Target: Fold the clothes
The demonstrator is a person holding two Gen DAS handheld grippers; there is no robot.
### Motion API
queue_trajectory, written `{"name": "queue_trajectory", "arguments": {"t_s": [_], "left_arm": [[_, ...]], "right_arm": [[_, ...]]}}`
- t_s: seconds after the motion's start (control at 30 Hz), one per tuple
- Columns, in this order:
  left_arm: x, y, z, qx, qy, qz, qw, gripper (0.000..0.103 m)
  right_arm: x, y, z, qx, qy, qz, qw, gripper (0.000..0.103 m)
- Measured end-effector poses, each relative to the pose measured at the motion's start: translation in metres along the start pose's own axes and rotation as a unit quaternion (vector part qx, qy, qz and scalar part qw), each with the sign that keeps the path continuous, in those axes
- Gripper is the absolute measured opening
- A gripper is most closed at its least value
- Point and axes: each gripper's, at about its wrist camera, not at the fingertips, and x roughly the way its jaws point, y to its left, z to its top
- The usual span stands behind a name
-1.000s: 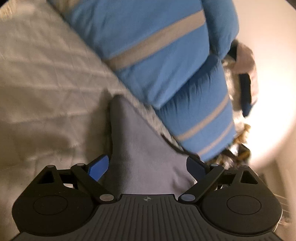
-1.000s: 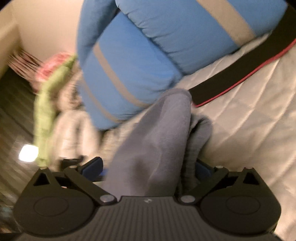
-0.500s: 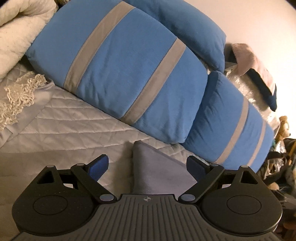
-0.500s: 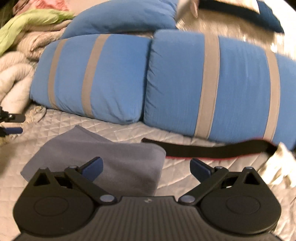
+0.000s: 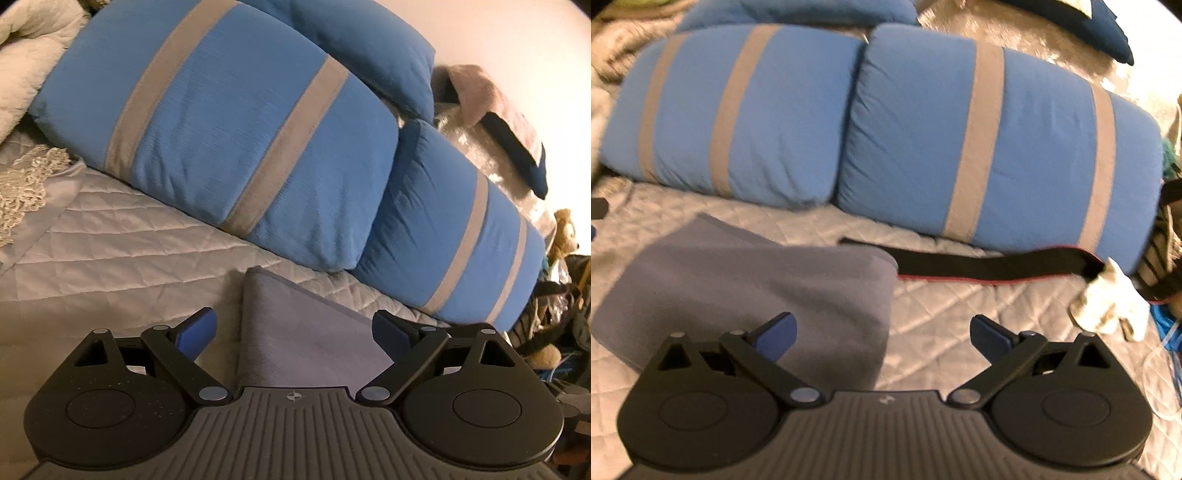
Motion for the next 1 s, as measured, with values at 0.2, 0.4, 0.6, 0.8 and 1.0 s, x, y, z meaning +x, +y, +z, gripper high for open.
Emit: {"name": "queue_trajectory", "arguments": {"t_s": [0.2, 0.4, 0.6, 0.8, 1.0], "left_arm": [[0.009, -0.008, -0.003, 0.010, 0.008, 0.001, 0.9999, 0.093], [0.030, -0.031, -0.009, 0.126, -0.007, 0.029, 0.9916, 0.093], [0.066, -0.064, -0.002, 0.239, -0.025, 0.030, 0.9701, 0.093], [0.125, -0.109, 0.005, 0.335, 0.000, 0.011, 0.9420, 0.092], [0.171, -0.109, -0.004, 0.371, 0.069, 0.002, 0.9262, 0.091]], "right_arm": [[0.002, 0.007, -0.004, -0.014, 0.000, -0.008, 1.000, 0.103], [0.017, -0.006, -0.015, 0.031, 0.006, 0.011, 0.999, 0.103], [0.037, -0.017, -0.021, 0.072, 0.002, 0.034, 0.997, 0.099], [0.053, -0.019, -0.033, 0.093, 0.020, 0.064, 0.993, 0.085], [0.047, -0.021, -0.048, 0.096, 0.012, 0.071, 0.993, 0.085]]}}
